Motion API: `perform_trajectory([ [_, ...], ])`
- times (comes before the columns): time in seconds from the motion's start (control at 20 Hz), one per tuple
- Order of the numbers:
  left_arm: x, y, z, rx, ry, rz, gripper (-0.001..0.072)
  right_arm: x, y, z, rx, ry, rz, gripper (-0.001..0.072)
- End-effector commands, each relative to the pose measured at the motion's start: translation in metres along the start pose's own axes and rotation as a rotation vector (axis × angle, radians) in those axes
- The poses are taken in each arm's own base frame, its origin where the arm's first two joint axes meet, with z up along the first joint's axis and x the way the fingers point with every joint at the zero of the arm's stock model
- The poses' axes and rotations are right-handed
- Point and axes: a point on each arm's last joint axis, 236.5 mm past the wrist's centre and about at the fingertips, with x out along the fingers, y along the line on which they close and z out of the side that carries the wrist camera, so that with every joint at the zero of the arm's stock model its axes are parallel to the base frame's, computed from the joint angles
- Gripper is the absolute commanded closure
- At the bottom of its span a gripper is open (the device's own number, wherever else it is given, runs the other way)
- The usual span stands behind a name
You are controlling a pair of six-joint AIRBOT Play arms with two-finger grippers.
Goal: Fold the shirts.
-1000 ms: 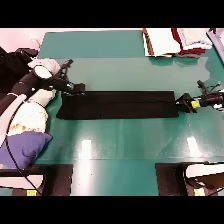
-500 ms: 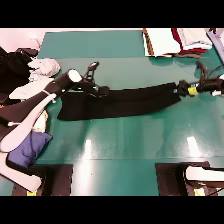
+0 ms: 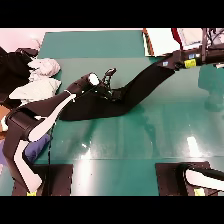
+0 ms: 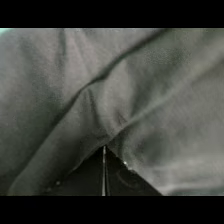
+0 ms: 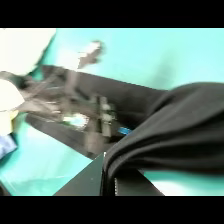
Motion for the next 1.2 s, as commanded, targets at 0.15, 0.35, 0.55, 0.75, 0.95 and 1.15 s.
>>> perform_trajectory([
  [0.15,-0.028,0.005,0.012,0.000,0.039,-0.022,0.0683,0.013,0.064,0.003,-0.077,-0.003,0.089,0.0694],
  [0.35,-0.123,0.022,0.067,0.025,-0.042,-0.028,0.0683,0.053,0.103,-0.009,-0.127,0.027,0.156,0.0694],
  [0.55,-0.287,0.056,0.121,0.070,-0.342,0.156,0.0683,0.132,0.165,-0.037,-0.171,0.084,0.290,0.0694],
  [0.75,-0.438,0.081,0.109,0.070,-0.564,0.403,0.0683,0.222,0.238,-0.064,-0.257,0.122,0.433,0.0657],
  [0.95,-0.518,0.074,0.085,0.060,-0.693,0.506,0.0682,0.273,0.268,-0.086,-0.322,0.154,0.487,0.0327],
  [1.15,-0.517,0.058,0.080,0.072,-0.694,0.490,0.0683,0.260,0.189,-0.088,-0.305,0.245,0.330,0.0329],
])
